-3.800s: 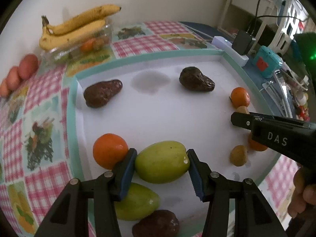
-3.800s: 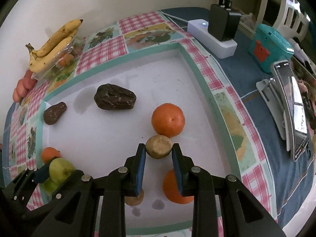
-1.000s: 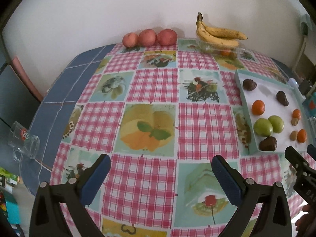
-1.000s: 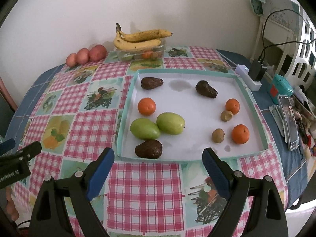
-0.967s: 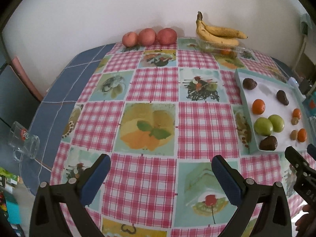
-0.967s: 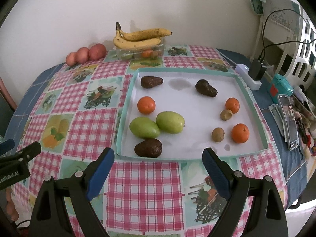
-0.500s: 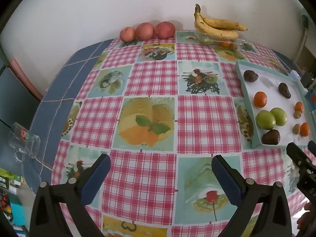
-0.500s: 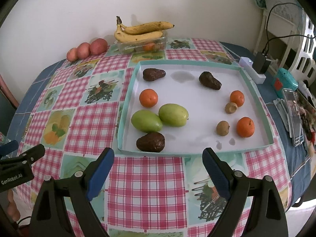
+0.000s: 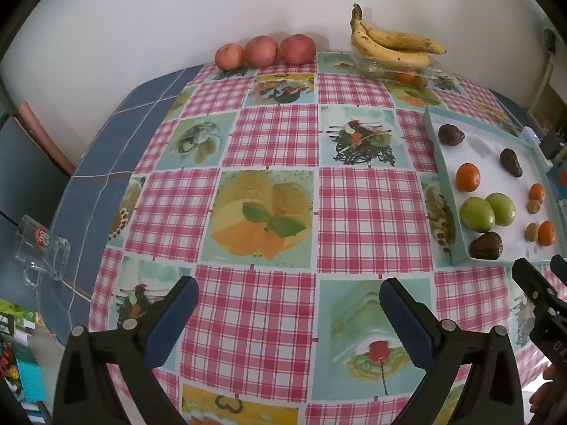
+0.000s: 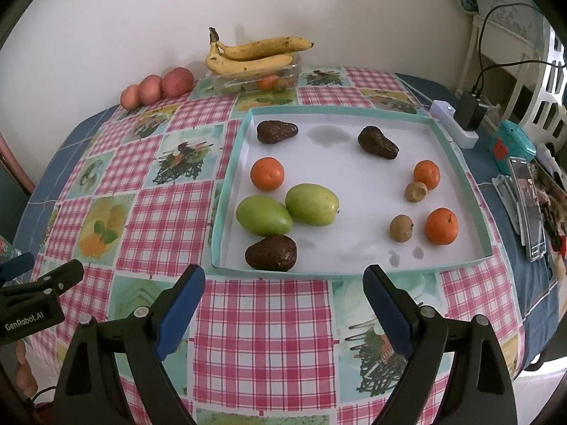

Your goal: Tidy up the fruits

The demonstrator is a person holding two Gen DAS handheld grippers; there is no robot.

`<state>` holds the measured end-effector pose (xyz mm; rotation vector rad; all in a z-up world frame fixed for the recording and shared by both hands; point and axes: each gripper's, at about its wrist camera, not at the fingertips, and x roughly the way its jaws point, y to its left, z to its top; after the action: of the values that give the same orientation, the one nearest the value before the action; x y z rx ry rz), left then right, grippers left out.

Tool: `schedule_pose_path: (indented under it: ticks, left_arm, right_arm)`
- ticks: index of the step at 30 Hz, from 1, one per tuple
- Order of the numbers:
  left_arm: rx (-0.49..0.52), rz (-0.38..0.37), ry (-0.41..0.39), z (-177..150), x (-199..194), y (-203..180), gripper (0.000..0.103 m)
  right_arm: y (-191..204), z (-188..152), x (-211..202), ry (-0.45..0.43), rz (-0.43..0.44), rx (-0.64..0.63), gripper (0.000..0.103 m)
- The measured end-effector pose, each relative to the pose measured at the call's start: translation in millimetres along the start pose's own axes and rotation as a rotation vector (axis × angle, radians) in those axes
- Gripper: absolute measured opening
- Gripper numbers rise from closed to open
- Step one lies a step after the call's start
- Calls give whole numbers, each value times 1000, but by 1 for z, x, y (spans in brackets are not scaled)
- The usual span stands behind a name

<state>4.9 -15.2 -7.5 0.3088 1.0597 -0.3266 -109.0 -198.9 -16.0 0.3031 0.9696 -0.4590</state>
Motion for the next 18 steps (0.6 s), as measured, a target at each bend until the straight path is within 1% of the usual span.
schedule_pose_path:
  ticks: [18]
  left_arm:
    - [-7,-2,9,0,2,1,103]
  right_arm:
    - [0,0,2,8,-1,-3,91]
